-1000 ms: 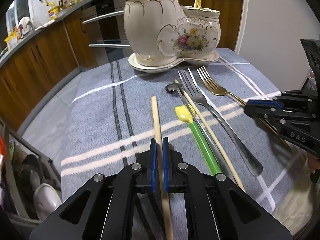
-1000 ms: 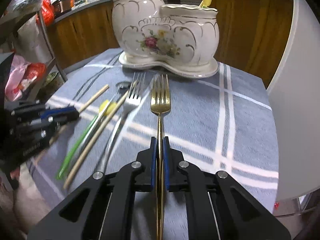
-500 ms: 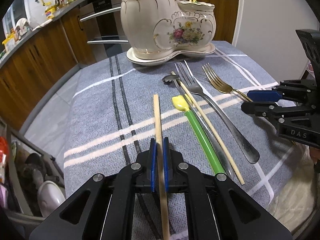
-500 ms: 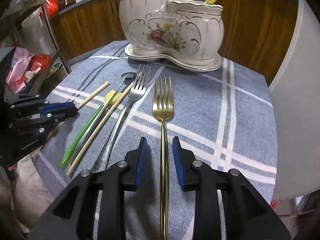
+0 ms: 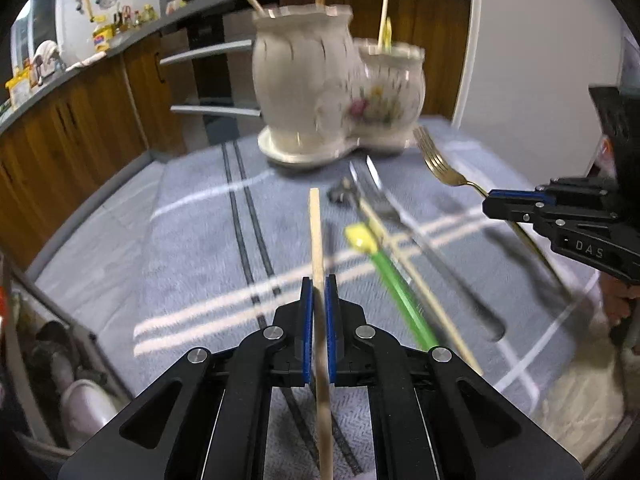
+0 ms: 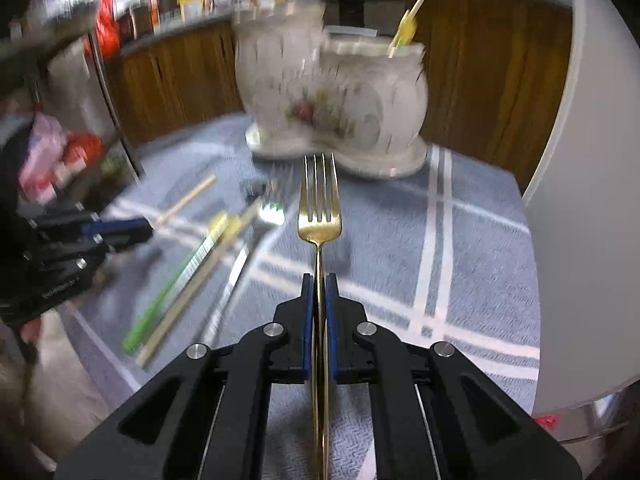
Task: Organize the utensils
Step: 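Lift the chopstick and gold fork off the cloth with both grippers, then lower the chopstick into the larger cup while the right lowers the fork into the smaller cup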
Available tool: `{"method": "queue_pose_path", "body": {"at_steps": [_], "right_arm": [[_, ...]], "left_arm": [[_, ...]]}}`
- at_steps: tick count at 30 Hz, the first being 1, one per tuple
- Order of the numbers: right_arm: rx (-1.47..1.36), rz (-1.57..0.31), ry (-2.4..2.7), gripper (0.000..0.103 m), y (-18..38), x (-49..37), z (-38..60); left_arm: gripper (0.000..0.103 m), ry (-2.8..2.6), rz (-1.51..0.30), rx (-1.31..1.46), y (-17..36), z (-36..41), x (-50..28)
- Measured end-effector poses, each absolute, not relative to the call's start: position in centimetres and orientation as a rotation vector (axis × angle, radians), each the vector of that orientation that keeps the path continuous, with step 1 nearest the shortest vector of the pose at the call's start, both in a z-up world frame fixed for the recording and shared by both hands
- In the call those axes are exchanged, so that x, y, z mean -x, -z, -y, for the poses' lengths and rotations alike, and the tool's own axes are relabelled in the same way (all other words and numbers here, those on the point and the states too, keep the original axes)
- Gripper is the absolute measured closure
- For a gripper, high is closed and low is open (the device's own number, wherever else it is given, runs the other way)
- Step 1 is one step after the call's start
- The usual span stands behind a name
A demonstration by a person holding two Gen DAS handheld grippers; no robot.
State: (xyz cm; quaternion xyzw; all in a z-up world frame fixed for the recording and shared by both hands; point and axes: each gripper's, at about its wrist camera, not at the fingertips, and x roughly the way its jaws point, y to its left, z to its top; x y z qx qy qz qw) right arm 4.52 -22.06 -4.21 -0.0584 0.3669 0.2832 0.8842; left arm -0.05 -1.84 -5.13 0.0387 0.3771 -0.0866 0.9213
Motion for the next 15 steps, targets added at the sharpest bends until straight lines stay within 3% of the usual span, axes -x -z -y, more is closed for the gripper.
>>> {"method": "queue_pose_path", "body": {"at_steps": [15], "right_arm": [[0.034, -0.34, -0.563, 0.097, -2.2, -2.8, 22.7]], "left_arm": [[0.096, 0.242, -0.427, 0.053, -1.3, -0.5, 0.7]]}}
